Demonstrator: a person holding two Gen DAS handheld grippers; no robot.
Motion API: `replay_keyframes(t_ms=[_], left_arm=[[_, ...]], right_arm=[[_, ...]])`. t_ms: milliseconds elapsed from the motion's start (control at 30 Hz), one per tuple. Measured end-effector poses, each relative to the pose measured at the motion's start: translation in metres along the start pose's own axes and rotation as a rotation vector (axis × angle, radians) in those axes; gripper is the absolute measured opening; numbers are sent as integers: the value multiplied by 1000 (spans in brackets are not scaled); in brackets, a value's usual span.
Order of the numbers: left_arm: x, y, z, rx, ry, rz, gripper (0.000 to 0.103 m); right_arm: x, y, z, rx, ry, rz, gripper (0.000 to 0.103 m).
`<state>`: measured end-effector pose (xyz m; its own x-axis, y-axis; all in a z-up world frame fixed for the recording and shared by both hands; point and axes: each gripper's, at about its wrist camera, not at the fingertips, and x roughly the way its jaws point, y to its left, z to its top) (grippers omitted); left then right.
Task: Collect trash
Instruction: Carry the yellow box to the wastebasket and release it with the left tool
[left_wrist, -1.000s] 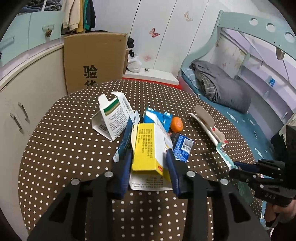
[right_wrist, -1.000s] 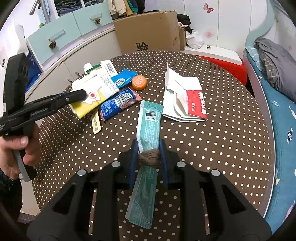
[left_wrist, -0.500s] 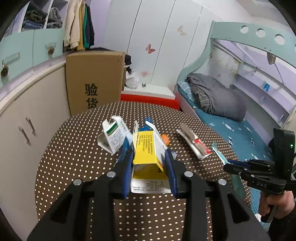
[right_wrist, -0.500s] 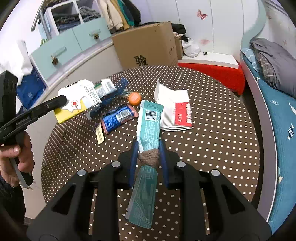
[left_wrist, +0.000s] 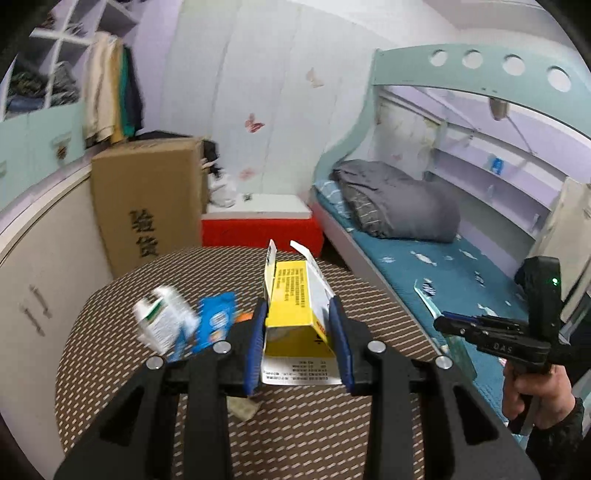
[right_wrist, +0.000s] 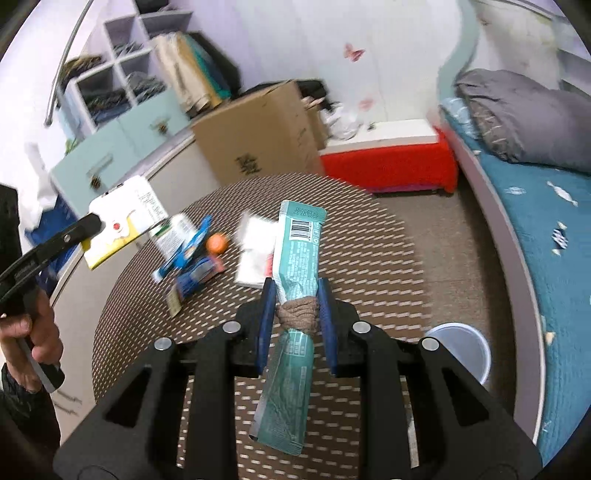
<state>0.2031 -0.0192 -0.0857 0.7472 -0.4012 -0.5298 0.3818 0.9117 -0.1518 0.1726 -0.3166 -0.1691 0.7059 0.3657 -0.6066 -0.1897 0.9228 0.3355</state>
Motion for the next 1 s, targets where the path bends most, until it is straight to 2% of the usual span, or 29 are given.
replay_keyframes(t_ms=[200, 367, 567, 767, 800, 833, 1000], left_arm=[[31, -69, 21, 86, -8, -115, 32], [70, -125, 31, 141, 23, -212, 32], [119, -180, 30, 197, 83, -290, 32], [162, -217, 22, 235, 154, -316, 32], [168, -221, 20, 241, 167, -319, 32], [177, -227, 18, 247, 183, -322, 32], [210, -249, 7, 290, 251, -327, 32]], right_arm=[[-40, -64, 11, 103, -87, -85, 23], [-57, -123, 12, 205, -121, -171, 23], [-38, -187, 0, 322, -69, -246, 23], [5, -236, -15, 413, 1, -239, 25], [12, -244, -20, 433, 16, -242, 39], [19, -253, -24, 457, 35, -240, 60], [25, -279, -45, 554, 45, -237, 66]])
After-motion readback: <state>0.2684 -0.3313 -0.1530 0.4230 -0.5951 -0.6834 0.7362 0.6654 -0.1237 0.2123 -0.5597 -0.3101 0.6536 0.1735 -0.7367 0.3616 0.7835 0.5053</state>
